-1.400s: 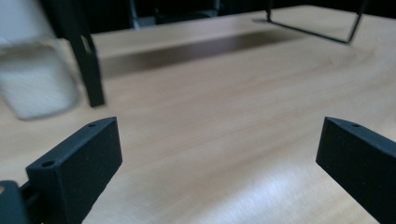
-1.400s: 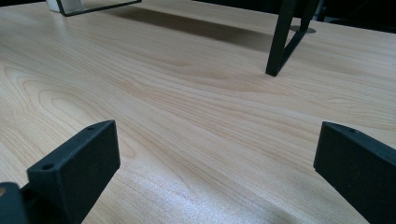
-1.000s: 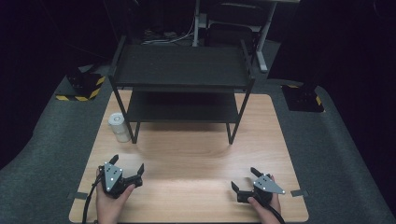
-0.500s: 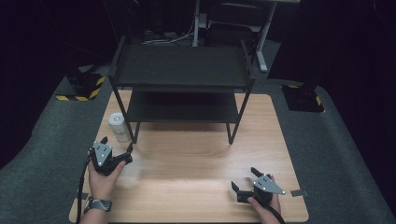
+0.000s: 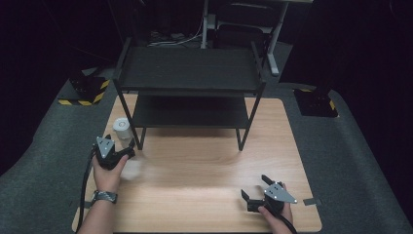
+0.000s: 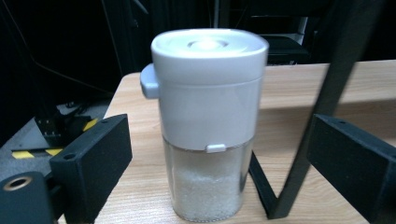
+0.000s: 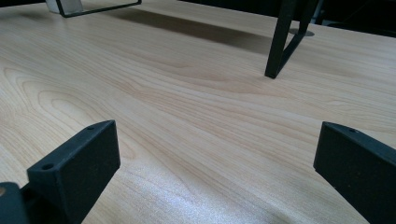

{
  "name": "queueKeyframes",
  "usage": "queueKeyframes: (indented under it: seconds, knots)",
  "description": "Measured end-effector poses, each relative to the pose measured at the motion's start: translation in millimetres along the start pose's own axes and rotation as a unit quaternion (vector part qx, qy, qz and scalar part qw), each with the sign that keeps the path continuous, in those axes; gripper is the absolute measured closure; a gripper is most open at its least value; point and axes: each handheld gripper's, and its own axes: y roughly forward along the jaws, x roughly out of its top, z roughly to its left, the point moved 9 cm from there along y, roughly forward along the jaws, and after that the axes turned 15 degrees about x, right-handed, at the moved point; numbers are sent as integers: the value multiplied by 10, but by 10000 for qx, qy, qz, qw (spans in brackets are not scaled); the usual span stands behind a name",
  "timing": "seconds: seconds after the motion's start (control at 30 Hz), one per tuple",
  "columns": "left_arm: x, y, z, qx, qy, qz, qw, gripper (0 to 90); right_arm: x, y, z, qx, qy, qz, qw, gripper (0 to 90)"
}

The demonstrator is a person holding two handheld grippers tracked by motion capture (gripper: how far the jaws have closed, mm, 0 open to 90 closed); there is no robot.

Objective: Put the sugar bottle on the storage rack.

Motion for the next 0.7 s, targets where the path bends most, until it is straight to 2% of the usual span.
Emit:
queueKeyframes:
  seconds: [0.47,0.63,0.7]
  knots:
    - [-95,168,35,45,-200,-102,9997,103,1,5,11,-46,-28,10,10000,2]
    - [-83,217,12,-8,-118,-82,9999,120,2,6,15,-63,-27,15,10000,2]
    - [-71,235,3,20,-156,-107,9998,123,2,6,15,-68,-26,17,10000,2]
